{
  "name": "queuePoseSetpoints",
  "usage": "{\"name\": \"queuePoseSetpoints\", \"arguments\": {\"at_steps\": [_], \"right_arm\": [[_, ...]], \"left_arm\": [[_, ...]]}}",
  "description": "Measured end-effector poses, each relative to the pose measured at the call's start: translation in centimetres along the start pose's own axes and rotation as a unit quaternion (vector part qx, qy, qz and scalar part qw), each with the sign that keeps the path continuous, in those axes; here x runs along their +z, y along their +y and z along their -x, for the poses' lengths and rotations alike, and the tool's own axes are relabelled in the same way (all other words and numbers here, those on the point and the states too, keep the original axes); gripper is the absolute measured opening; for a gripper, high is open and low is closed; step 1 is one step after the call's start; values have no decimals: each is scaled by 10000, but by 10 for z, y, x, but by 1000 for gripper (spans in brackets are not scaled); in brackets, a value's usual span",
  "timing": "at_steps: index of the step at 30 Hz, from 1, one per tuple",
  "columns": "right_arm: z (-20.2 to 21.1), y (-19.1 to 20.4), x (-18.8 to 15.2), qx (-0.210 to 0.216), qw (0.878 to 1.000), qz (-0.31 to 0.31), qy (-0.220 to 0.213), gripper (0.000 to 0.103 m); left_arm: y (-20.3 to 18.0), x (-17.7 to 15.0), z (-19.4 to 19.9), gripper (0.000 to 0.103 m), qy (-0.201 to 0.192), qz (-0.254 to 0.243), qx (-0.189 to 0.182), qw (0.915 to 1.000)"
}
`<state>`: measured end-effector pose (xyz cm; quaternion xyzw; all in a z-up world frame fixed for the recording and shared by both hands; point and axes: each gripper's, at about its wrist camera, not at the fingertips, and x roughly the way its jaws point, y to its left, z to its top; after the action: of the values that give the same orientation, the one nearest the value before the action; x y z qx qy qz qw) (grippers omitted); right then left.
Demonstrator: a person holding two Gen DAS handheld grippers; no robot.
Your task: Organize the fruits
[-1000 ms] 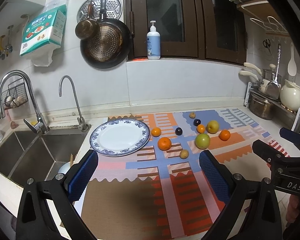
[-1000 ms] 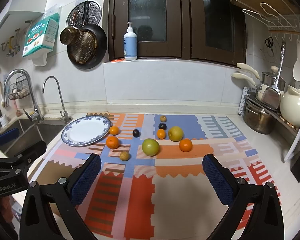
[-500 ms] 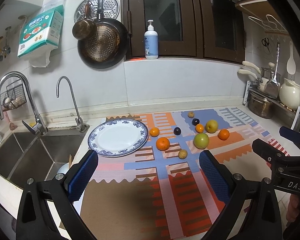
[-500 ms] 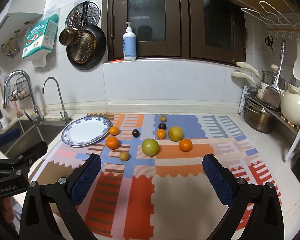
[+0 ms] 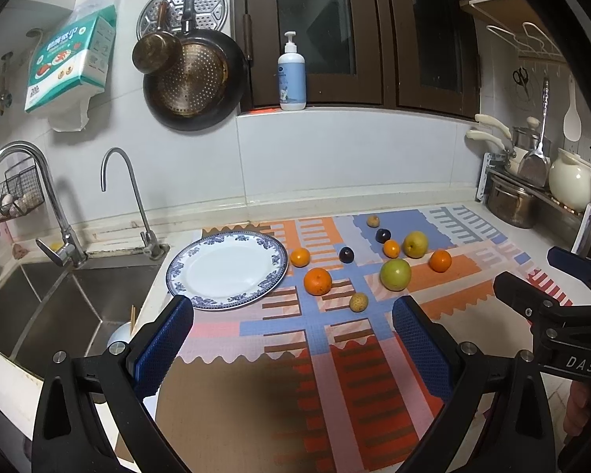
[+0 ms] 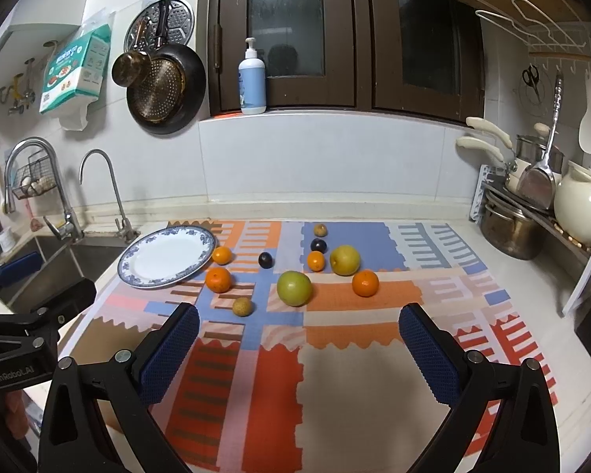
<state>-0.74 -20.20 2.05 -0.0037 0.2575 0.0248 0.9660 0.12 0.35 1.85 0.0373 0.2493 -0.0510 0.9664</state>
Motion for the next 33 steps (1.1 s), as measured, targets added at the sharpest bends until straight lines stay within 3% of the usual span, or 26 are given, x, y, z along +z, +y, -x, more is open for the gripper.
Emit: {"name": "queuePoseSetpoints", "arguments": {"at_steps": [18, 33], "right_arm": [[-51, 12, 9, -10, 9993, -36, 383, 102], [-119, 6, 10, -105, 9961, -135, 868, 99]], "left_arm": [[10, 9, -58, 102, 285, -222, -241, 9991], [6, 16, -138, 89, 721, -403, -590, 9948]]}}
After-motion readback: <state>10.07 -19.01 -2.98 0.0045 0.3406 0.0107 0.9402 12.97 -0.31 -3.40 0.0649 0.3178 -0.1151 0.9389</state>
